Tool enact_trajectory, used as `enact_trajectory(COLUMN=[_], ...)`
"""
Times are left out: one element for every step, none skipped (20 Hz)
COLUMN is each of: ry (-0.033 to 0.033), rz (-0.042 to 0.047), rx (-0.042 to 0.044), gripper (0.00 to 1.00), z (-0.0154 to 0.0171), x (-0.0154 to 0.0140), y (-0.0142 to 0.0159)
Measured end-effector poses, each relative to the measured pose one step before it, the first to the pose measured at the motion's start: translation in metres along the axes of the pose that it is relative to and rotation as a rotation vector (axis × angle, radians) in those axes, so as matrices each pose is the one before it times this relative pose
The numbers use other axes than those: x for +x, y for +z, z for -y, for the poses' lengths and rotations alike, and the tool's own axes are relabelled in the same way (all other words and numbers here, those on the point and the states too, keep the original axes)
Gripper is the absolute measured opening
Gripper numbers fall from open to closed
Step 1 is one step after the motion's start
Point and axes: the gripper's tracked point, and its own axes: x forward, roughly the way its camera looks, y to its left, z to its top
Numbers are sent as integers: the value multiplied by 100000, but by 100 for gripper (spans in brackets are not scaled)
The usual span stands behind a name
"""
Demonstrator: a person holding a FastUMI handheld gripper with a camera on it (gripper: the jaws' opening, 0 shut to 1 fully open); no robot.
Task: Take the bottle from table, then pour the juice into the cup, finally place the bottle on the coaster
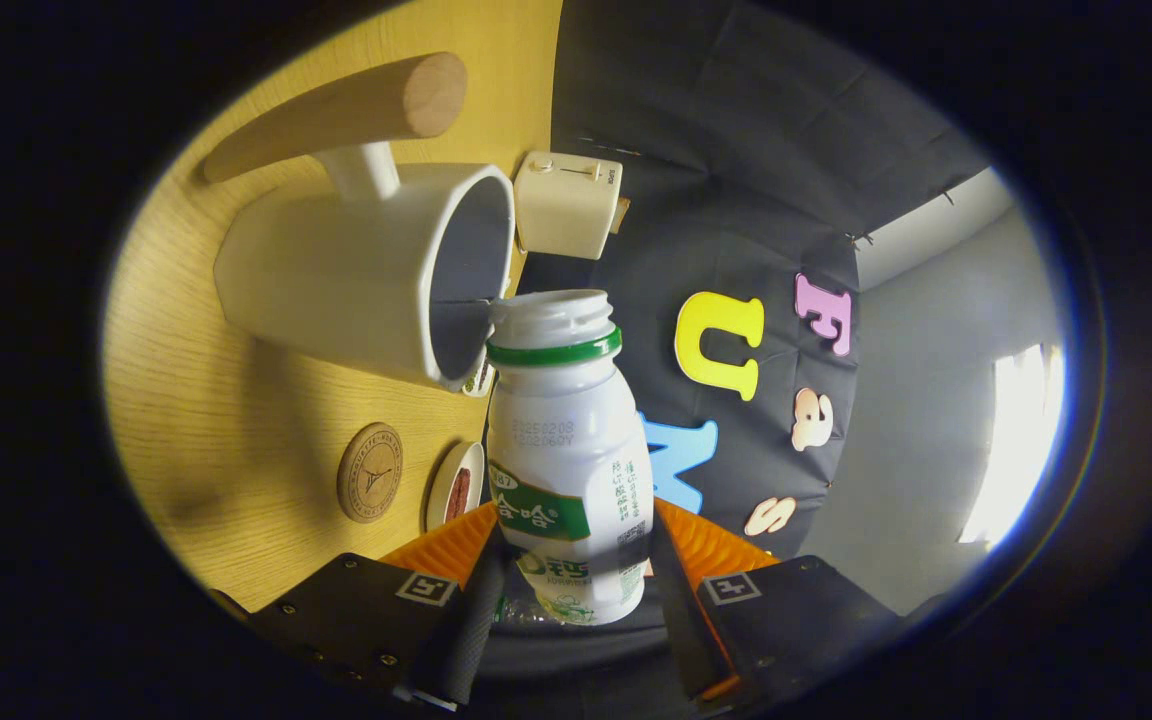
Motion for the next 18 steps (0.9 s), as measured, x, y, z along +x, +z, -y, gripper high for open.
enact_trajectory(ry=[-6,-126,-257,-497,-306,-200,-100,47,-306,-513,-470,-369,-314,-230,-189,236,116,-65], rz=[-44,-142,-27,171,188,134,204,305,336,129,150,96,270,168,-30,-131,-75,-200], rx=[424,207,-78,-155,-296,-525,-598,-606,-714,-668,-419,-545,-573,-773,-576,-386,-222,-289], gripper=[74,74,74,74,74,74,74,74,74,74,74,74,74,74,74,74,74,74], z=[-19,9,65,97,99,46,40,22,112,163,192,52,78,70,103,-84,-82,18], x=[114,-59,-132,74,-144,50,-56,144,43,-1,-53,-14,32,16,168,-65,6,-32], y=[29,-80,-11,13,2,60,10,194,120,90,56,22,83,18,21,-44,-110,-79])
